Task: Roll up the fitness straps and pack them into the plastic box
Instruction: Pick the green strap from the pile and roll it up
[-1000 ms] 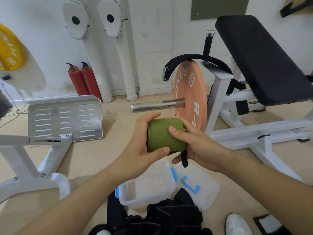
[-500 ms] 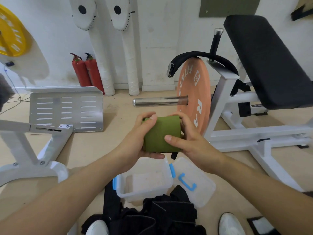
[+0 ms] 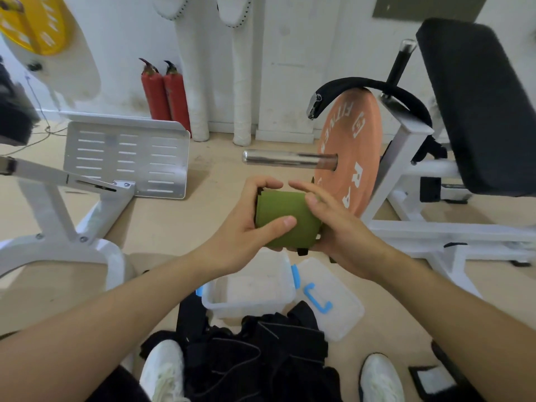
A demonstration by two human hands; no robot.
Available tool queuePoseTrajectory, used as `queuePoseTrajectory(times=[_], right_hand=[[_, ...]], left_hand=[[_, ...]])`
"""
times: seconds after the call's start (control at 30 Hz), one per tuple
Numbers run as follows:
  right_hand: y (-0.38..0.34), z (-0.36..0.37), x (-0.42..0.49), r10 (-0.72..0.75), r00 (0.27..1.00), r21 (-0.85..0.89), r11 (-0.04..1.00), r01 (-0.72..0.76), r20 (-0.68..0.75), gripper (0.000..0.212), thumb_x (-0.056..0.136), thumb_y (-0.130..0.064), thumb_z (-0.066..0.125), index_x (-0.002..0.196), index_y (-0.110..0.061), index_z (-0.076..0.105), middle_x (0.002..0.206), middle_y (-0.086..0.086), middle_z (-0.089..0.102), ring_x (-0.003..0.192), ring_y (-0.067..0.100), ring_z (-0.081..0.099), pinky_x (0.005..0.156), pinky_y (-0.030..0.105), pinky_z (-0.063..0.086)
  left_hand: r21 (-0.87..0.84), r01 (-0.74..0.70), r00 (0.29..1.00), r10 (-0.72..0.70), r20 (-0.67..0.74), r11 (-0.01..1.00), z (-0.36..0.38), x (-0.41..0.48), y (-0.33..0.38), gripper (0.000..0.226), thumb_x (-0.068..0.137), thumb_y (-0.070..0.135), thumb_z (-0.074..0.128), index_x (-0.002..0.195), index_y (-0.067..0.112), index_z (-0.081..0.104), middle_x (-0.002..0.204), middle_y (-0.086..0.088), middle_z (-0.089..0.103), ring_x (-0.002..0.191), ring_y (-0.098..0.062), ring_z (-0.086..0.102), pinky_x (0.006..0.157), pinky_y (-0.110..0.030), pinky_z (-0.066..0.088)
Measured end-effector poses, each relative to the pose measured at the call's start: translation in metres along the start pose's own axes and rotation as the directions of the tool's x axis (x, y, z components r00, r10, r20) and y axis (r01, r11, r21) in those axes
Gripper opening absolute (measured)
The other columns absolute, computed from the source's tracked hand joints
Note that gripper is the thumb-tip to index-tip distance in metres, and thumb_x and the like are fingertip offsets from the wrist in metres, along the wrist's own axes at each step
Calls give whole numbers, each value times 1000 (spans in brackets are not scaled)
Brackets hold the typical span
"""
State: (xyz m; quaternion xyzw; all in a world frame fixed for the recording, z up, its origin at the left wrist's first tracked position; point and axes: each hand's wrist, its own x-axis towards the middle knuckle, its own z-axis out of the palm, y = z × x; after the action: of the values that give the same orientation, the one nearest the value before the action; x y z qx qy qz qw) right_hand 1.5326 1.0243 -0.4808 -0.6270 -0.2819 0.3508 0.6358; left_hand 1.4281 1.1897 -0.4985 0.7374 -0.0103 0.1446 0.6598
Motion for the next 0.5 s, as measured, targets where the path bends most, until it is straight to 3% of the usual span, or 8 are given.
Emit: queuePoseTrajectory(times=[0.1,0.2,0.37,0.43,0.5], right_hand=[[1,-5,-6,94,990,23,995,-97,102,46,91,-40,59,135,-28,59,137,9,58,117,30,66,84,48,60],[6,-4,-11,70,986,-28,997,-67,154,47,86,-23,74,131,-22,62,134,18,56,113,34,68,83,45,59],[19,3,-19,-46,992,-188,980,68,120,58,74,-11,84,128,-22,65,127,8,61,115,30,64,92,52,58],[22,7,-24,-91,985,-299,945,132,147,64,70,-11,88,128,-25,64,128,0,61,118,26,62,94,50,58],[25,11,-29,-99,974,-356,919,168,203,68,68,-9,89,129,-25,63,131,-2,59,123,26,58,92,51,58]], left_hand=[[159,-149,988,141,63,976,-6,-10,-7,53,88,19,73,130,18,40,117,11,52,104,-17,59,79,-45,61],[235,-207,975,180,131,950,-11,-21,-10,50,89,24,75,128,17,44,119,-4,52,105,-26,56,83,-44,57],[69,105,994,-107,32,992,-18,-34,-1,31,91,42,60,115,22,63,105,3,60,91,-16,58,78,-30,54],[-12,279,960,-278,42,960,-24,-37,1,32,87,39,62,112,20,65,109,-2,64,90,-15,64,74,-28,56],[-39,441,889,-431,154,897,-31,-40,-2,39,85,39,66,119,20,65,117,-10,67,95,-20,68,74,-31,57]])
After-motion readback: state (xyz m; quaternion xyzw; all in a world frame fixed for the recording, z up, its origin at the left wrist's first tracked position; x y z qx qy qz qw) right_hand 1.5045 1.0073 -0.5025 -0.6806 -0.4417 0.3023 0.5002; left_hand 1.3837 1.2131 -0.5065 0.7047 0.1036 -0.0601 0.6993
